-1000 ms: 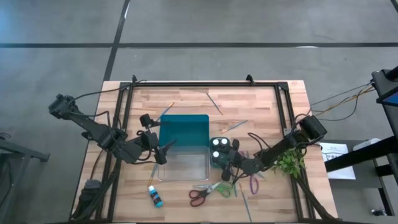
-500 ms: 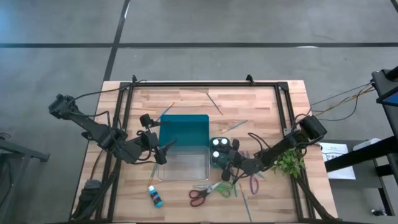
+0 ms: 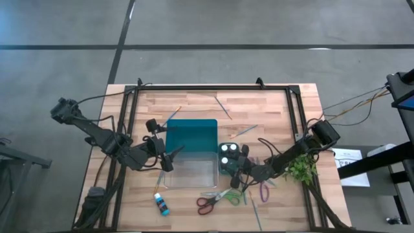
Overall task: Pick & Place Paint Supplies
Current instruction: Put the red paint bottle into the green bin
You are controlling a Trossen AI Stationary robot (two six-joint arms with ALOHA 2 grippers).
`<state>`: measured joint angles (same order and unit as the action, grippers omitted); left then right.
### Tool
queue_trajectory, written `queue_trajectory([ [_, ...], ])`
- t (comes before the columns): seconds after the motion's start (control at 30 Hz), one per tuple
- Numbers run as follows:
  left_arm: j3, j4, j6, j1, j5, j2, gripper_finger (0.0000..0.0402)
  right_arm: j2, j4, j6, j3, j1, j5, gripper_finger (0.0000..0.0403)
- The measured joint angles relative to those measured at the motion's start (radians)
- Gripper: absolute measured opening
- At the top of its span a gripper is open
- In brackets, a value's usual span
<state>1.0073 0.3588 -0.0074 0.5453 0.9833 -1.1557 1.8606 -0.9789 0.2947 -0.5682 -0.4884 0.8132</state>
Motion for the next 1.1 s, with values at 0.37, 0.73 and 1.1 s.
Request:
queue_trajectory([
  [0.37, 0.0, -0.001, -0.003, 0.0, -0.001, 0.0, 0.0351, -0.001, 0.001, -0.007, 0.01, -0.006, -0.007, 0.0222],
  [0.73, 0.0, -0.003, -0.003, 0.0, -0.004, 0.0, 0.0351, -0.001, 0.01, -0.026, 0.013, -0.017, -0.008, 0.0222],
  [1.1, 0.0, -0.003, -0.004, 0.0, -0.011, 0.0, 0.0351, -0.012, 0.055, 0.0, 0.013, -0.031, 0.003, 0.0222],
])
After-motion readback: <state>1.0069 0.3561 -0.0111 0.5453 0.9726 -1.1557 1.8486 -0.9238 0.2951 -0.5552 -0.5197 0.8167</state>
